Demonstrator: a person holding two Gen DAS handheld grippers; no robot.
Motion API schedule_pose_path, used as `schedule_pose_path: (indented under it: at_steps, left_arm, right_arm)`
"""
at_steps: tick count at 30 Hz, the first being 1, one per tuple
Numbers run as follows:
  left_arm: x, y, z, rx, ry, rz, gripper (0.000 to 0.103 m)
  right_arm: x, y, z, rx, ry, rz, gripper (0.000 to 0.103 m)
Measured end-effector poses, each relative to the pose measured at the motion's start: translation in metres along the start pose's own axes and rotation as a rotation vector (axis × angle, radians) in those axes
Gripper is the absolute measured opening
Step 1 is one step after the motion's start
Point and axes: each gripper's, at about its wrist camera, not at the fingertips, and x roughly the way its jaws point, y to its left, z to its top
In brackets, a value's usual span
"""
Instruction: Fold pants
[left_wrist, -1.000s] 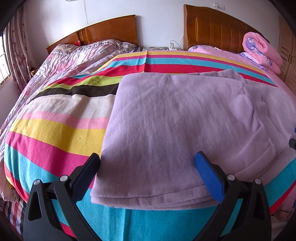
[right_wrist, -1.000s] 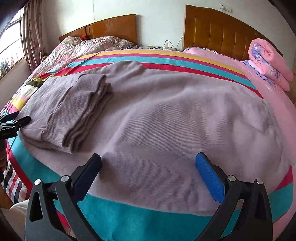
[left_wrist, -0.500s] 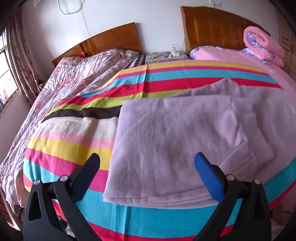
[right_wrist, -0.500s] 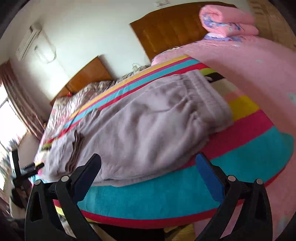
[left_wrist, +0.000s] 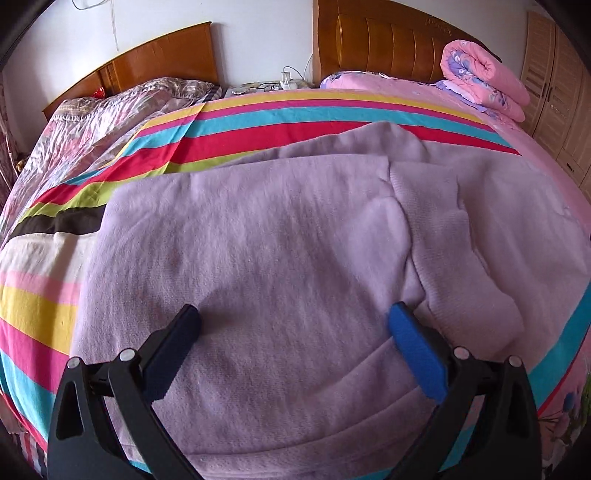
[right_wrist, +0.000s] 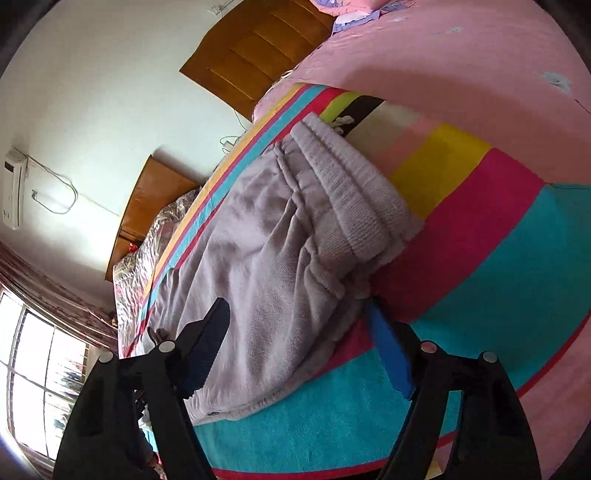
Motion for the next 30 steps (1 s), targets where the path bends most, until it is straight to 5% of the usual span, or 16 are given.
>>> schedule_pose_path:
  at_steps: [5,12,17,19,21,26,30]
  left_arm:
    - [0.002,0.001,-0.001,0.007,-0.006,-0.009,0.102]
    - [0.000,0.003,-0.005,0.008,-0.033,-0.021,0.102]
    - [0.000,0.003,-0.006,0.008,-0.031,-0.023,0.102]
    - [0.000,0.003,-0.007,0.009,-0.030,-0.024,0.102]
    - [0.000,0.003,-0.007,0.008,-0.030,-0.023,0.102]
    - [-0.004,0.009,-0.007,-0.009,-0.029,-0.047,0.102]
    - [-0.048,0.050,-0.005,-0.150,-0.154,-0.052,0.101]
  right_arm:
    - [0.007,0.002,0.011,0.038,-0.014,-0.049,0.074]
    - [0.013,0.020,-0.011,-0.062,0.092,-0.006,0.071]
    - [0.011,0.001,-0.005,0.071,0.006,0.007,0.056]
    - [0.013,0.006,-0.009,0.034,-0.008,-0.051,0.036]
    - [0.011,0.004,-0.014,0.033,-0.042,-0.020,0.026]
    - [0.001,0.001,-0.023,0.070,-0.167,0.082,0.020]
    - [-0.023,0.071,-0.016,-0.130,-0.289,0.052,0.020]
